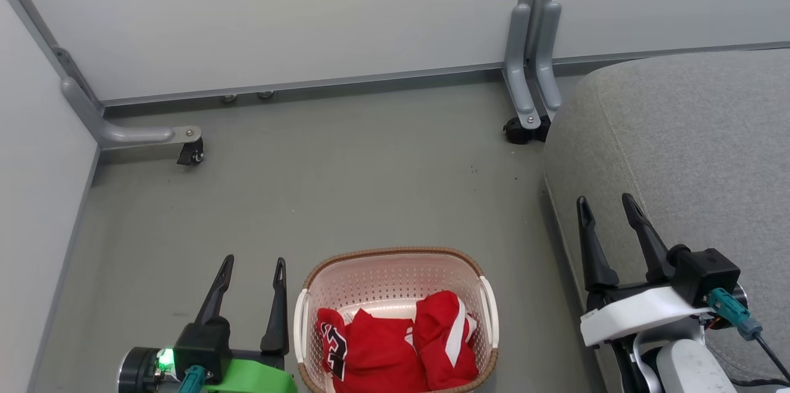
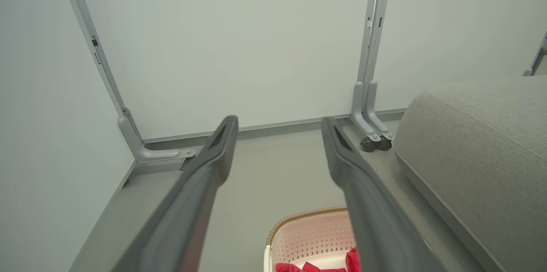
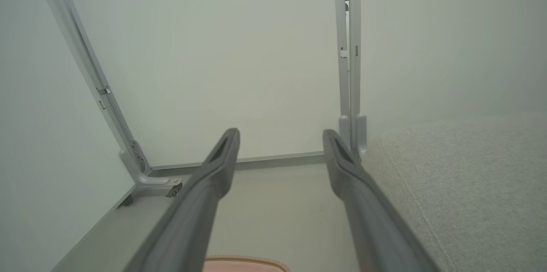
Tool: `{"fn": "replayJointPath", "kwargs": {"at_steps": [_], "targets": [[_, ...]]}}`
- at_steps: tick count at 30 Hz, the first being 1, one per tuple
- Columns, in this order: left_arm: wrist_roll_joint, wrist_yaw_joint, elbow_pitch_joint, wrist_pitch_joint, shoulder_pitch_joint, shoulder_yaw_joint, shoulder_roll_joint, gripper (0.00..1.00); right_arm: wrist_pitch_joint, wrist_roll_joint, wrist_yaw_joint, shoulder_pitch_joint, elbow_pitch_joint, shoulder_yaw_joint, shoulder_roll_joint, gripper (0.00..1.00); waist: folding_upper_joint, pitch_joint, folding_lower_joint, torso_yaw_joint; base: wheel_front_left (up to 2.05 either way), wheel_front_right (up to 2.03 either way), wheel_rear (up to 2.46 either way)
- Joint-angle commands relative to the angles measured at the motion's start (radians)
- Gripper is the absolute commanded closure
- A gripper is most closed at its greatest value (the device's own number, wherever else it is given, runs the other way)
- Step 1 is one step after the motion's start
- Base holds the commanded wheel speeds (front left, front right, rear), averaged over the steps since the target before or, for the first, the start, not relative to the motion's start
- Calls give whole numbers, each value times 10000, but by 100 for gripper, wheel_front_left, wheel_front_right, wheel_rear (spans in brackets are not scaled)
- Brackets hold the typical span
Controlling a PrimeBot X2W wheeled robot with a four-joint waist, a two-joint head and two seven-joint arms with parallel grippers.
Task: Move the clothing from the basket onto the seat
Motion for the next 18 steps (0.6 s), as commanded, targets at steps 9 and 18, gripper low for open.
{"fn": "replayJointPath", "kwargs": {"at_steps": [9,18], "targets": [[147,-45,1030,-7,-203,-200,3,0,-32,-261,1,-143,-43,197,-27,0,0,730,0,-406,0,0,0],[1402,-319,3015,-5,-2029,-1031,461,0,-32,-482,1,-985,-370,278,-19,0,0,3049,0,-886,0,0,0]]}}
